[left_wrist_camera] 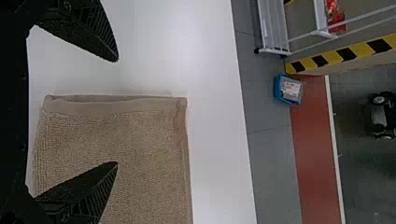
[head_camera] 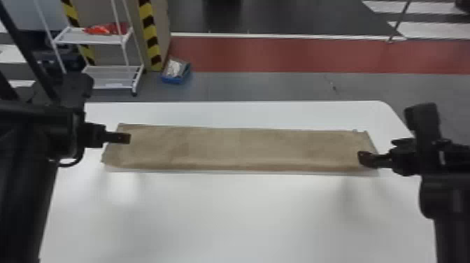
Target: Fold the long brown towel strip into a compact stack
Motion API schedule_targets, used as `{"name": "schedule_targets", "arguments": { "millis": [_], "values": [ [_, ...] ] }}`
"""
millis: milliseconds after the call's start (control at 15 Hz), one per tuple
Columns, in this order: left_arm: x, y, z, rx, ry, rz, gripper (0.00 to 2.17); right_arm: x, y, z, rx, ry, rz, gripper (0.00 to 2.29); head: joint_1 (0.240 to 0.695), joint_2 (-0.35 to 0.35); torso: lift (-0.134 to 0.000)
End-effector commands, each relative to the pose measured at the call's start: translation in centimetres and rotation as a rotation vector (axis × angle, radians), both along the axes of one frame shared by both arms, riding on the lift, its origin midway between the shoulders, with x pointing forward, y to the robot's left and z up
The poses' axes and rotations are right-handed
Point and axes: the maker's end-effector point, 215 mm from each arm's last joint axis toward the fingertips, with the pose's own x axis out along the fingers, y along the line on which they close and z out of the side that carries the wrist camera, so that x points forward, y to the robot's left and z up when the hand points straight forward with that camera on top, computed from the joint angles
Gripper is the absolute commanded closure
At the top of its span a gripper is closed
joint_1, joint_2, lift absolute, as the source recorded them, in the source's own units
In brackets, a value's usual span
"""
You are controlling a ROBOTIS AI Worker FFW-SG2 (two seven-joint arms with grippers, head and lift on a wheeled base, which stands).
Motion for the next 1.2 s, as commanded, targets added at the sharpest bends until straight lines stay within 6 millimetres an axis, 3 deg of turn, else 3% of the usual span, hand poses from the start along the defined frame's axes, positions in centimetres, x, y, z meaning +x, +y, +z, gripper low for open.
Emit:
{"name": "schedule_targets", "arguments": {
  "millis": [0, 1000, 1133],
  "values": [
    [1.2, 0.1, 0.1, 0.006, -0.012, -0.007, 0.10, -0.2, -0.3, 0.0, -0.002, 0.002, -0.003, 0.03, 0.695, -0.037, -0.123],
    [-0.2, -0.6, -3.4, -0.050, 0.079, -0.010, 0.27, -1.3, -1.4, -0.4, -0.006, 0.005, -0.025, 0.03, 0.695, -0.055, -0.123],
    [-0.4, -1.0, -3.8, -0.080, 0.086, -0.017, 0.69, -1.4, -1.5, -0.5, -0.003, 0.008, -0.030, 0.03, 0.695, -0.057, -0.123]
  ]
}}
